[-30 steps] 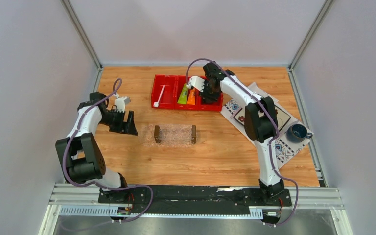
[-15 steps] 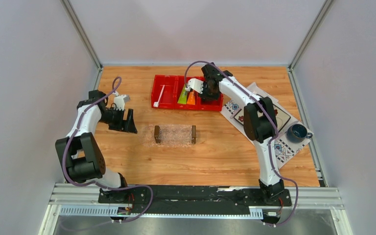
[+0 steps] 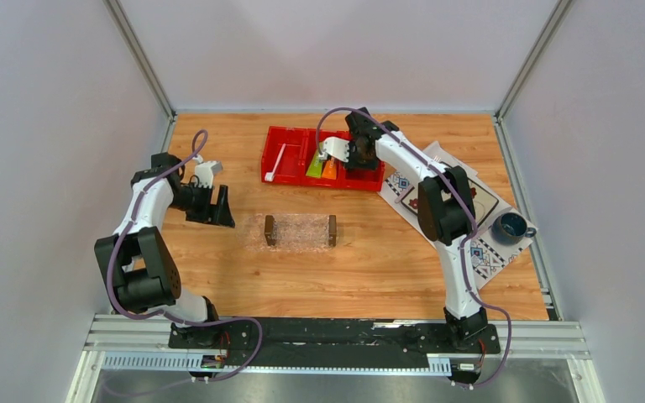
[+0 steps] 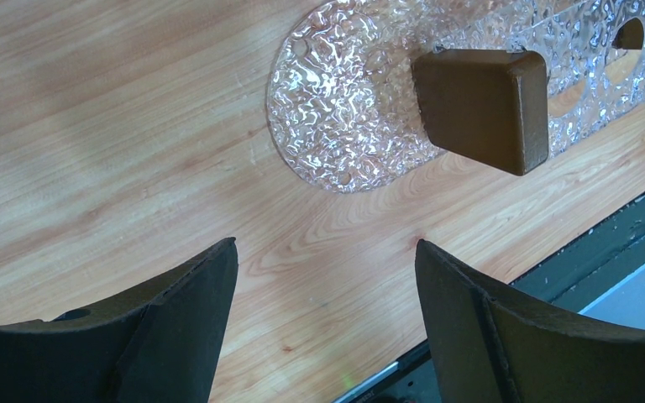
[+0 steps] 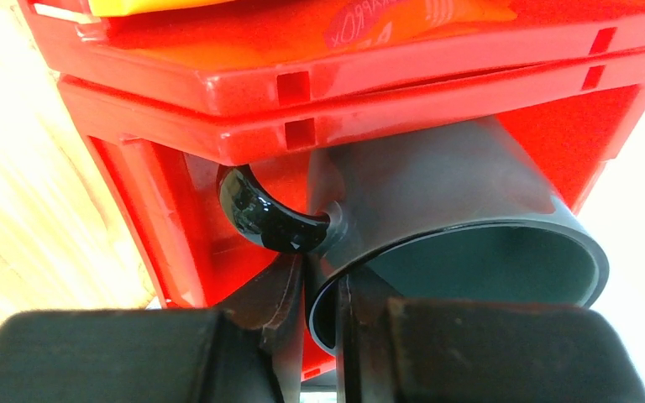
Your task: Prepare toiletry sets of a toothbrush and toothpaste on the tray
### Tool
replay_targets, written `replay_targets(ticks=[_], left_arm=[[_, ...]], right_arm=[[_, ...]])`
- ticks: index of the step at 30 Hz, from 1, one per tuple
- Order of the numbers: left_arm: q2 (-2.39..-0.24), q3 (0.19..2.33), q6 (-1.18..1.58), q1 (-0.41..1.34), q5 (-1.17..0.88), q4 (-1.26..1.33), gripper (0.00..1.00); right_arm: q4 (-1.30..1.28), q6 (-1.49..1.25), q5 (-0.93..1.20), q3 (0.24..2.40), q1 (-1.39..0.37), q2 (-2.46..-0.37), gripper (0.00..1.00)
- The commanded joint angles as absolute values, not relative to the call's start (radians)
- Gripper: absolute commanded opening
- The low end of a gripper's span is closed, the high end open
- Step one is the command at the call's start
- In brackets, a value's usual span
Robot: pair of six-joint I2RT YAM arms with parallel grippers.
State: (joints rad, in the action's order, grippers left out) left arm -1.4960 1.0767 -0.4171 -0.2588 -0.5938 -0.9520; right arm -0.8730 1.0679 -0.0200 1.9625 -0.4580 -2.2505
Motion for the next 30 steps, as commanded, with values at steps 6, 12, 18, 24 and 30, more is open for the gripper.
replay_targets(ticks=[6,12,18,24,30], left_arm=[[-1.502,1.132,-0.439,-0.265,-0.612,-0.969,0.85],[-1.494,1.152,-0.442,-0.267,-0.615,-0.986,0.85],[-1.441,1.164,-0.433,-0.267,-0.646,-0.980,0.84],[-1.313,1.141,-0.394,-0.267,-0.756,-0.892,0.83],[-1.166,1.124,-0.341,-0.247,-0.853,-0.796,0.81]], right_arm=[[-0.870,1.112,-0.094,2.080,-0.454,-2.210,0.09],[-0.897,1.120,-0.104,2.111,-0.456,-2.180,0.08],[-0.953,1.094,-0.094,2.114,-0.463,-2.094,0.08],[-1.080,1.026,-0.083,2.177,-0.500,-2.037,0.08],[-1.204,0.917,-0.086,2.243,-0.558,-1.999,0.09]])
